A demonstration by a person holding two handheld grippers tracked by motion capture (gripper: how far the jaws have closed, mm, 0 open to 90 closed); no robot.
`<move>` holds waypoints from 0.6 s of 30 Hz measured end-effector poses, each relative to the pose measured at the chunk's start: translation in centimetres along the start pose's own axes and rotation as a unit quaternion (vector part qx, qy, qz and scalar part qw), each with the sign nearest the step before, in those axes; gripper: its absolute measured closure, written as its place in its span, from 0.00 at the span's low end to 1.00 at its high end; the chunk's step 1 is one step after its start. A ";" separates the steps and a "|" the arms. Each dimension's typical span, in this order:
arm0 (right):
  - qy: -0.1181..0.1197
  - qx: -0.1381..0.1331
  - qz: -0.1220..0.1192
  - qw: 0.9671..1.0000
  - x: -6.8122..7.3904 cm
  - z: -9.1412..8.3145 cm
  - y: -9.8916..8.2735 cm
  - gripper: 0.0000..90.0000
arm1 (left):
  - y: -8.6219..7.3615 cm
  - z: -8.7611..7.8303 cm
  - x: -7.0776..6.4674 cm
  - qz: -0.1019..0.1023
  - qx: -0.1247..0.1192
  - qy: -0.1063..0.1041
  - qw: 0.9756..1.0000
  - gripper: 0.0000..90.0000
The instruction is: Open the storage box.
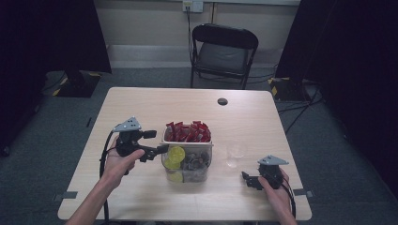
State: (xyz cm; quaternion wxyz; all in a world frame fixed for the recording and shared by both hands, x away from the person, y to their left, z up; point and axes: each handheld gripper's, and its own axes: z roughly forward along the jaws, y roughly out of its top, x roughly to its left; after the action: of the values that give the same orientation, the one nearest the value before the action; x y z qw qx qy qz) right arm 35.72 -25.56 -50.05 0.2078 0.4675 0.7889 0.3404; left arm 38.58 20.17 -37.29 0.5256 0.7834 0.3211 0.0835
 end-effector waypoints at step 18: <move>0.000 0.000 0.000 1.000 0.0 0.0 0.0 0.13 | 1.3 0.8 1.1 -0.019 -0.006 0.010 1.000 0.20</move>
State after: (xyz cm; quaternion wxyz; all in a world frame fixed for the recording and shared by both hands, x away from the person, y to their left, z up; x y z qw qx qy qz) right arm 35.72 -25.56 -50.05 0.2078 0.4675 0.7889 0.3405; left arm 40.31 19.90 -36.68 0.5288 0.7731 0.3404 0.0832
